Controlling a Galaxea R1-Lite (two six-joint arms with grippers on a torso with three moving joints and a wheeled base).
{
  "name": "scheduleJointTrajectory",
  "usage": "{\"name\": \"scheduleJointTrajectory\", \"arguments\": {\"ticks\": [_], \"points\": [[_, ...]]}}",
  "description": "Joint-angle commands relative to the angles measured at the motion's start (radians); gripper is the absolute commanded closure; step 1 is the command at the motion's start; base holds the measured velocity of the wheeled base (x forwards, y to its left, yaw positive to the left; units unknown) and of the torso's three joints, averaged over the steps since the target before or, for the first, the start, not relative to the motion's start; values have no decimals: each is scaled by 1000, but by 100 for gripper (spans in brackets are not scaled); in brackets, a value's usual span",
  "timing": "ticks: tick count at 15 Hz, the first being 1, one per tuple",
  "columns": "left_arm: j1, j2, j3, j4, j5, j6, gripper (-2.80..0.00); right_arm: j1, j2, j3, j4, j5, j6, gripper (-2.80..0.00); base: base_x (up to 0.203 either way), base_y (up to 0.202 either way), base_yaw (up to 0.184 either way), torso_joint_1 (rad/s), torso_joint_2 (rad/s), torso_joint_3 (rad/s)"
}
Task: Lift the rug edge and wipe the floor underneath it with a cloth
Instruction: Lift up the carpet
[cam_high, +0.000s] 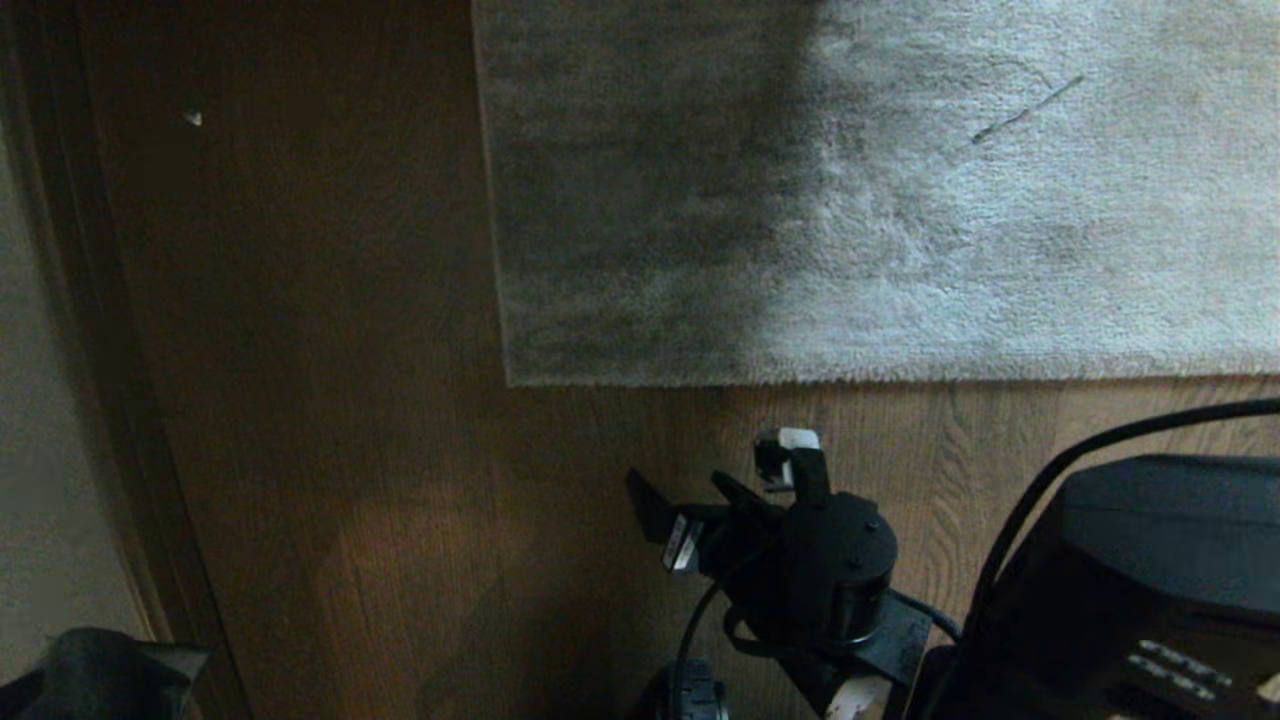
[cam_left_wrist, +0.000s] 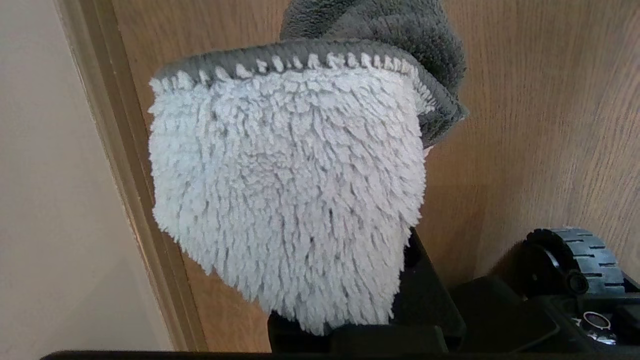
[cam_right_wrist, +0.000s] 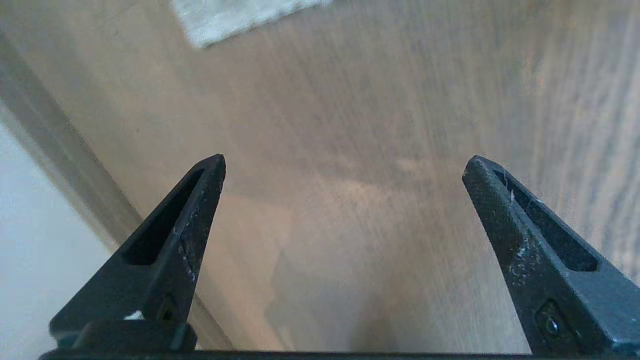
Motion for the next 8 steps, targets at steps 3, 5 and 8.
{"name": "scheduleJointTrajectory", "arguments": {"ticks": [3, 5, 8], "points": [[0, 0, 0, 0, 0, 0, 0, -66, 46, -1, -75, -1, 5, -280, 0, 0, 0, 0, 0, 0], [0, 0, 0, 0, 0, 1, 0, -78, 66, -3, -124, -1, 8, -280, 0, 0, 0, 0, 0, 0], [0, 0, 0, 0, 0, 0, 0, -81, 78, -61, -124, -2, 12, -280, 0, 0, 0, 0, 0, 0]]}}
